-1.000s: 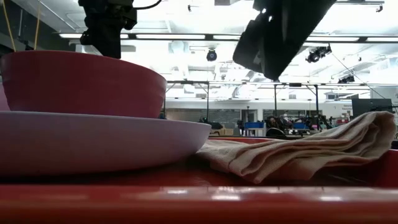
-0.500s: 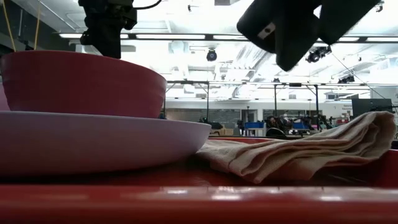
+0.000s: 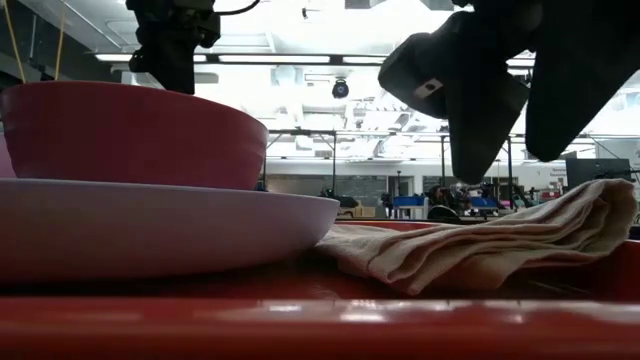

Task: Set up tray
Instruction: Put the peach napkin to the right of the purple plate on the orange serving tray

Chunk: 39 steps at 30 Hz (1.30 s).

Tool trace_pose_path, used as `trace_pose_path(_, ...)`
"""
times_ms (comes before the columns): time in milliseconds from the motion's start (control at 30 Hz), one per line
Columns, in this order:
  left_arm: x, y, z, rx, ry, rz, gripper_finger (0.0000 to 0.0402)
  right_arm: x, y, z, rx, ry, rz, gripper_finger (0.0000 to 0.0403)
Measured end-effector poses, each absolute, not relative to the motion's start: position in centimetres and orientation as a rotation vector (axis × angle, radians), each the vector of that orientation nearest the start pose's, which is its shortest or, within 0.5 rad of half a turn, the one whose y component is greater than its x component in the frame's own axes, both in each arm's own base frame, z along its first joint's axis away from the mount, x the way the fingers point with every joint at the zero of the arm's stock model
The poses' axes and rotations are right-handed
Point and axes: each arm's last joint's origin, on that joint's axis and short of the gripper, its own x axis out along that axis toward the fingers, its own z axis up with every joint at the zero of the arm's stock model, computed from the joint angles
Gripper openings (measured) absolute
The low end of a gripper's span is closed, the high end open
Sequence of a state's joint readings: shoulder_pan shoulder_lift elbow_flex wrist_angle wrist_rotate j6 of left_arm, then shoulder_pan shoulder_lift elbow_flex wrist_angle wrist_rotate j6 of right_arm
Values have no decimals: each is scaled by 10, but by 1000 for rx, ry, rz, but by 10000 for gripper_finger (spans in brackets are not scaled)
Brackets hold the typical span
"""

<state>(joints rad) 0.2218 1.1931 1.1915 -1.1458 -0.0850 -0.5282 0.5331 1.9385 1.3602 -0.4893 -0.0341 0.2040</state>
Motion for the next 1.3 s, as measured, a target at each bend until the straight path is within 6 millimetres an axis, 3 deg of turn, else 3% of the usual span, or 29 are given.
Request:
trace_pose_path(667, 202, 47, 320, -586, 1050, 567, 175, 339, 200, 178, -47, 1165, 357, 129)
trace_pose_path(933, 202, 47, 320, -588, 1050, 566, 175, 347, 204, 145, -16, 1242, 400, 129)
trace_pose_path(1300, 202, 47, 320, -583, 1052, 559, 175, 355, 201, 145, -11, 1223, 330, 129)
